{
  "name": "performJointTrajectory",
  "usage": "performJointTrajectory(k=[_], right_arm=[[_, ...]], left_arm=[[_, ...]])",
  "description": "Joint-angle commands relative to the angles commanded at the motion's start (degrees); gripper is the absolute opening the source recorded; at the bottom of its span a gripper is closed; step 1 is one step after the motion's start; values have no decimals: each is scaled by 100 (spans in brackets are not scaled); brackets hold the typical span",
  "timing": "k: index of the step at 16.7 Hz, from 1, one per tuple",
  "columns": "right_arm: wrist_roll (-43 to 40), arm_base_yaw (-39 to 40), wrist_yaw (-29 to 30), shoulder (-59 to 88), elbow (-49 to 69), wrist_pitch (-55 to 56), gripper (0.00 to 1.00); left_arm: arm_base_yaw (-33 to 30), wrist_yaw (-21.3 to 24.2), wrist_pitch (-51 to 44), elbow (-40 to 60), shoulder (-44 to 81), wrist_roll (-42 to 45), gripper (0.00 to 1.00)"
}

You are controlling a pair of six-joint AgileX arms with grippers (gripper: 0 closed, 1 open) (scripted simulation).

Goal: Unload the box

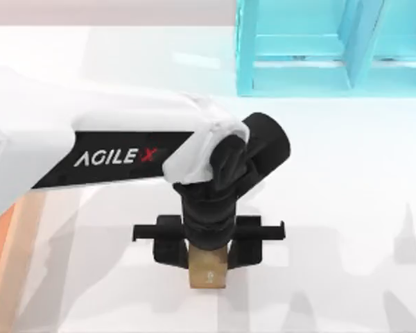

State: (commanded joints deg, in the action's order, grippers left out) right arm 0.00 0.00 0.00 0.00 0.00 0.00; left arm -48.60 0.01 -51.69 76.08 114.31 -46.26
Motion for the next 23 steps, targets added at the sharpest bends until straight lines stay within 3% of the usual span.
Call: performJointTrajectory(k=[9, 19, 23], right_arm=[[0, 0, 0, 0, 0, 0, 100], [0, 0, 0, 0, 0, 0, 100], [0, 0, 0, 0, 0, 0, 100]], left_arm=[[0, 0, 0, 0, 0, 0, 98], [-2, 0, -20, 19, -8, -4, 100], [-18, -1, -667, 529, -176, -21, 100]])
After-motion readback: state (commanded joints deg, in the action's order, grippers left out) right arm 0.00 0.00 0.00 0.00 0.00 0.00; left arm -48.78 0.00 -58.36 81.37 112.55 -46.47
